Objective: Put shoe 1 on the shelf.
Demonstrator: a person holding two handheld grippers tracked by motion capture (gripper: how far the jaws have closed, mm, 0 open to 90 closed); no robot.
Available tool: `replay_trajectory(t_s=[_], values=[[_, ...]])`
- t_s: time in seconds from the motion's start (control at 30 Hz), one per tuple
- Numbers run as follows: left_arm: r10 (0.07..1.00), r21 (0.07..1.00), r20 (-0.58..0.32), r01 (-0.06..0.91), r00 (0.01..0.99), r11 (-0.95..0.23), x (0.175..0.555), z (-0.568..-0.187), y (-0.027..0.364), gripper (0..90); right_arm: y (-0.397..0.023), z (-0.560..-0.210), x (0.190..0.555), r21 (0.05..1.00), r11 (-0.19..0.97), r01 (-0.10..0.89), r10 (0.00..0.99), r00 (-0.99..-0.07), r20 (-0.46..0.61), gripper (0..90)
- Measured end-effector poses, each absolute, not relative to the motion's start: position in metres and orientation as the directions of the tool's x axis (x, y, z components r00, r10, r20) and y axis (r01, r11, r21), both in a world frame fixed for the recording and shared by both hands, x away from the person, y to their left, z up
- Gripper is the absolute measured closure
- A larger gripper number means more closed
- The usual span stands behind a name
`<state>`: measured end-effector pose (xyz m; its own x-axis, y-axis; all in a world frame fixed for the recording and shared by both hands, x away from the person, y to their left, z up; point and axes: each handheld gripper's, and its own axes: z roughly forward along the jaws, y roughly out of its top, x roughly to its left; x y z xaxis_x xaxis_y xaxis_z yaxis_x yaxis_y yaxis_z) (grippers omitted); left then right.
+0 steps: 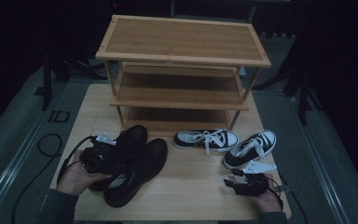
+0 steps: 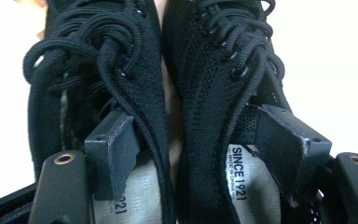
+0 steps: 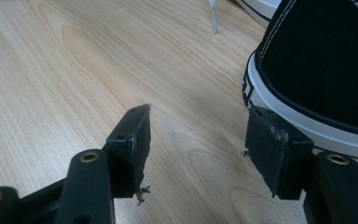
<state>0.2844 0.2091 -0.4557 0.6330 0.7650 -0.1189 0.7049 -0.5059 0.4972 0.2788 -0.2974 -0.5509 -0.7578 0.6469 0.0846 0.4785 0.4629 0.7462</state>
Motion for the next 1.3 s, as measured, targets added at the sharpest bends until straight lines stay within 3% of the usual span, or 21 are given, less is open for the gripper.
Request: replay_trajectory(t_s=[0.2,0.7,0.93,1.07,1.3], values=[[0.793,0.494,-0.097,0.721,0.602,-0.487,0.289,-0.459,0.209,46.3,-0.296,-0.552,0.279,0.742,0.471,0.478,0.645,-0.760,0.080,40.0],[0.804,0.447,-0.062,0.737,0.591,-0.507,0.295,-0.472,0.196,49.8,-0.297,-0.552,0.279,0.747,0.461,0.478,0.643,-0.761,0.090,40.1],[0.803,0.424,-0.043,0.739,0.594,-0.523,0.296,-0.476,0.190,65.3,-0.297,-0.551,0.279,0.748,0.459,0.479,0.644,-0.759,0.091,40.1],[0.812,0.420,-0.010,0.740,0.583,-0.526,0.296,-0.476,0.190,83.7,-0.297,-0.552,0.279,0.747,0.461,0.480,0.643,-0.760,0.092,40.2],[0.817,0.413,-0.012,0.747,0.576,-0.521,0.297,-0.474,0.190,85.4,-0.298,-0.552,0.279,0.746,0.460,0.481,0.642,-0.761,0.095,40.2]])
